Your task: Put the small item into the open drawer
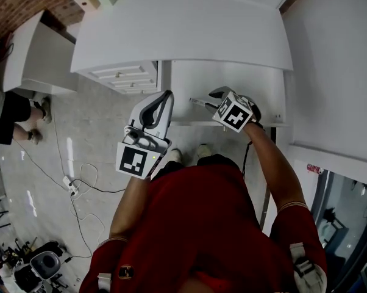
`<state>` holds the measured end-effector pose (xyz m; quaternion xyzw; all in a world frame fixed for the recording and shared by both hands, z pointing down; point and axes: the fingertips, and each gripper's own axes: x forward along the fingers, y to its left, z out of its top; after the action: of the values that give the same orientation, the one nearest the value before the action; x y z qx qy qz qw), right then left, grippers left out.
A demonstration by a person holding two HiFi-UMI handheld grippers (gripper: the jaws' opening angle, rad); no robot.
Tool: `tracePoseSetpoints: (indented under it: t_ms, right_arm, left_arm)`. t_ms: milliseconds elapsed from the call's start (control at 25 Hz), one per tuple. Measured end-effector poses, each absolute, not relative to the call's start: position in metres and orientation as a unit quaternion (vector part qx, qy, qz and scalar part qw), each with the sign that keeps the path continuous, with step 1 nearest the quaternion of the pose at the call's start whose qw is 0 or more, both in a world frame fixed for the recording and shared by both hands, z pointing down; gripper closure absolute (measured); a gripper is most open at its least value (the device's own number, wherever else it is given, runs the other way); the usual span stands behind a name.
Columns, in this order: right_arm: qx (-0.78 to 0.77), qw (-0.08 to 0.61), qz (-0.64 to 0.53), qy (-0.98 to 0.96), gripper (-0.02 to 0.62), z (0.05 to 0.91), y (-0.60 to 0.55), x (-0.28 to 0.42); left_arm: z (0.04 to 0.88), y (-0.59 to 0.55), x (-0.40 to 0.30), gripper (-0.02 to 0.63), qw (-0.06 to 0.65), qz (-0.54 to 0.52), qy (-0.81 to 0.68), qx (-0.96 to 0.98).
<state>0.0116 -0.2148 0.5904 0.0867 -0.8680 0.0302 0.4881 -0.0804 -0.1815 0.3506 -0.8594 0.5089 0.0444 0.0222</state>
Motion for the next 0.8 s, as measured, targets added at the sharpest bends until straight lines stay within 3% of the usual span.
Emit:
tracePoseSetpoints:
  t_ms: [800]
  right_arm:
    - [0.258, 0.110, 0.055, -0.958, 0.581, 0.375, -0.183, -0.001]
  left_arm:
    - [0.340, -0.163, -0.047, 0.607, 0.025, 0.049, 0.463, -0.885]
